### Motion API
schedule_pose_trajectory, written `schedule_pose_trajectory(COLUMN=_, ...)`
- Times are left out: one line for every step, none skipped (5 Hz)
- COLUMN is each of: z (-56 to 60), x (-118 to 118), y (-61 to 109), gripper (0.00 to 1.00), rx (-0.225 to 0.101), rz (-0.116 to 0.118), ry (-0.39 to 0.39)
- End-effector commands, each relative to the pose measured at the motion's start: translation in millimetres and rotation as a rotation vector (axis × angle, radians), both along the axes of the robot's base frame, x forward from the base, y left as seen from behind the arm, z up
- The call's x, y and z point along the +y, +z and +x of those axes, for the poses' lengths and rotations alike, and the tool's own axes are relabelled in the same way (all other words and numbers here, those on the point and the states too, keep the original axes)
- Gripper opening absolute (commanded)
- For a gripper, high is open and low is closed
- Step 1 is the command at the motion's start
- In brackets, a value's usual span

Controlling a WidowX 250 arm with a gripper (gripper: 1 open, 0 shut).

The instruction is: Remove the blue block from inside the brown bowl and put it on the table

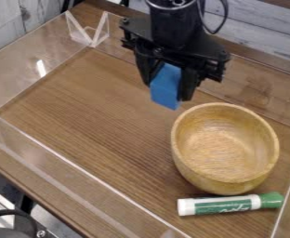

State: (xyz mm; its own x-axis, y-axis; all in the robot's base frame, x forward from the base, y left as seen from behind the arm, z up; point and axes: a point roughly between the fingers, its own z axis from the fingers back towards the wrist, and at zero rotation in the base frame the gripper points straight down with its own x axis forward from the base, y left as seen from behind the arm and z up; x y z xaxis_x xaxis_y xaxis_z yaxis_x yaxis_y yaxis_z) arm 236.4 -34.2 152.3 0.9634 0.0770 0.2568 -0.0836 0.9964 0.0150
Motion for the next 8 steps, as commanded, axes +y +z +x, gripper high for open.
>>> schedule_pose_trajectory(z=1.6, x=-0.6, y=6.5, gripper=0.00, rx=-0.031, rz=0.001, ry=-0.004)
schedule_pose_trajectory(z=2.1, x=-0.1, y=5.5, gripper=0.00, rx=-0.032, rz=0.003, ry=0.002)
schedule_pose_trajectory(z=2.4, x=0.2, y=4.6, gripper=0.00, rx=-0.032, rz=0.006, ry=0.006)
schedule_pose_trajectory(z=5.1, x=19.6, y=3.3, gripper=0.00, rx=-0.029, rz=0.020, ry=0.021)
schedule_pose_trajectory(z=6.8, x=48.3, y=-0.1, gripper=0.00, rx=-0.026, rz=0.031, ry=0.053)
schedule_pose_trajectory(z=5.6, x=78.7, y=-7.1, gripper=0.00, rx=-0.023, rz=0.040, ry=0.094)
schedule_pose_trajectory(z=5.3, x=103.5, y=-15.1, gripper=0.00, rx=-0.022, rz=0.052, ry=0.113)
schedule_pose_trajectory(z=11.8, x=114.7, y=-26.1, gripper=0.00, rx=-0.025, rz=0.070, ry=0.112)
